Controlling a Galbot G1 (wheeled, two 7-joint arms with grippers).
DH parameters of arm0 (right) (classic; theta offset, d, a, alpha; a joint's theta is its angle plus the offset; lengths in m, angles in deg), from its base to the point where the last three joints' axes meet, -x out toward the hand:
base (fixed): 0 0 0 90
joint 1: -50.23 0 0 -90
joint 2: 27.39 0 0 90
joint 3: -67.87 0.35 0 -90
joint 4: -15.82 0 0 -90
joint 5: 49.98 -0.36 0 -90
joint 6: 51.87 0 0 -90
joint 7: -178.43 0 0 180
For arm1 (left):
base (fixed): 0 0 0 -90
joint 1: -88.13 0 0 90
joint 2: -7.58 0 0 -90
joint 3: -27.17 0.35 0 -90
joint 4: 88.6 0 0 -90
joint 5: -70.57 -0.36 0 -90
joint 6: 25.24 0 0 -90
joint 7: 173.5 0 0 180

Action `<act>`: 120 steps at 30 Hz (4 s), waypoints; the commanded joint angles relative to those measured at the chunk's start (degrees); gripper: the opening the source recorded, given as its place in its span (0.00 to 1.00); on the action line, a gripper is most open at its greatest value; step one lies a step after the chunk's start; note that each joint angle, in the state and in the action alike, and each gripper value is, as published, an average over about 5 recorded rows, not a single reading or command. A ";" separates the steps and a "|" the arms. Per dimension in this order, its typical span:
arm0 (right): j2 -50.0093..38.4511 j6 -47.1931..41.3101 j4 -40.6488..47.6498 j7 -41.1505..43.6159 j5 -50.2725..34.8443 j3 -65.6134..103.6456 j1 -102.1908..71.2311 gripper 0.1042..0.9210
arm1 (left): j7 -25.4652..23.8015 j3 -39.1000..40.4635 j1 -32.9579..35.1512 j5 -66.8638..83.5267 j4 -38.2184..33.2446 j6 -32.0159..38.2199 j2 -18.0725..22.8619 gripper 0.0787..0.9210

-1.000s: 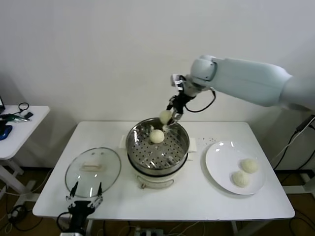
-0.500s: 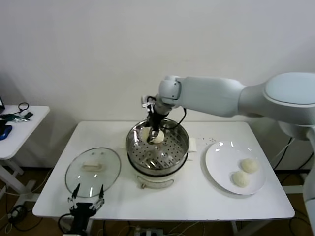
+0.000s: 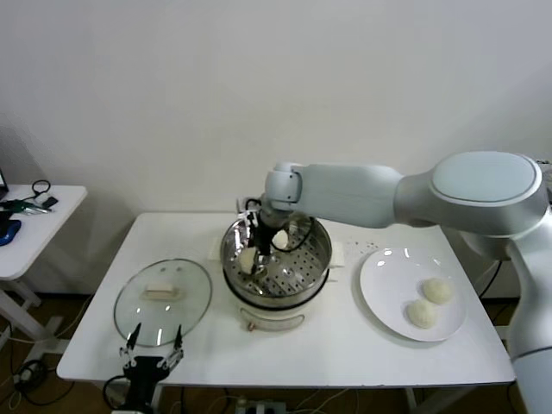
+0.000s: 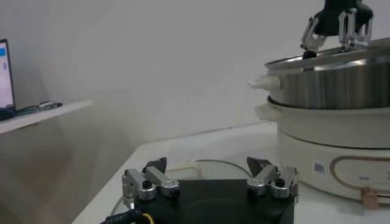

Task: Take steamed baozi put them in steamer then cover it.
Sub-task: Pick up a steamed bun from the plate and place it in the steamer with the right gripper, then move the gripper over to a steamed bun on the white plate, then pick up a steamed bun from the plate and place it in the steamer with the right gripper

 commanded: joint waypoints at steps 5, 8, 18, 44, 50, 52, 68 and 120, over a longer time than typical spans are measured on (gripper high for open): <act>-0.16 -0.95 -0.96 0.00 1.15 0.82 -0.80 0.84 | 0.17 -0.04 0.04 -0.12 0.14 -0.04 0.23 0.88; -1.06 -0.99 -1.48 0.33 1.29 1.29 0.06 0.87 | 0.35 -0.01 -0.10 -0.16 0.10 -0.12 0.42 0.88; -10.70 1.60 -6.50 5.89 0.67 0.57 10.01 0.88 | 0.48 0.18 -0.11 -0.24 -0.40 -0.42 0.88 0.88; -51.88 8.43 -20.12 13.78 32.81 6.38 -1.32 0.88 | 1.03 -1.29 -0.72 -0.29 -1.44 -2.44 1.46 0.88; -54.16 9.45 -17.27 14.32 40.12 14.57 -12.81 0.88 | 1.41 -1.60 0.13 1.16 -2.05 -2.41 1.69 0.88; -54.31 9.86 -15.88 14.42 41.64 16.67 -15.61 0.88 | 1.41 -1.74 0.33 1.13 -2.15 -2.40 1.76 0.88; -51.31 10.97 -9.35 13.85 46.28 26.27 -27.99 0.88 | 1.40 -1.84 0.14 -0.32 -0.85 -2.49 2.00 0.88; -34.06 37.36 -11.31 17.48 48.12 4.16 10.82 0.69 | 0.66 -1.66 2.80 -1.63 -0.18 0.87 2.31 0.88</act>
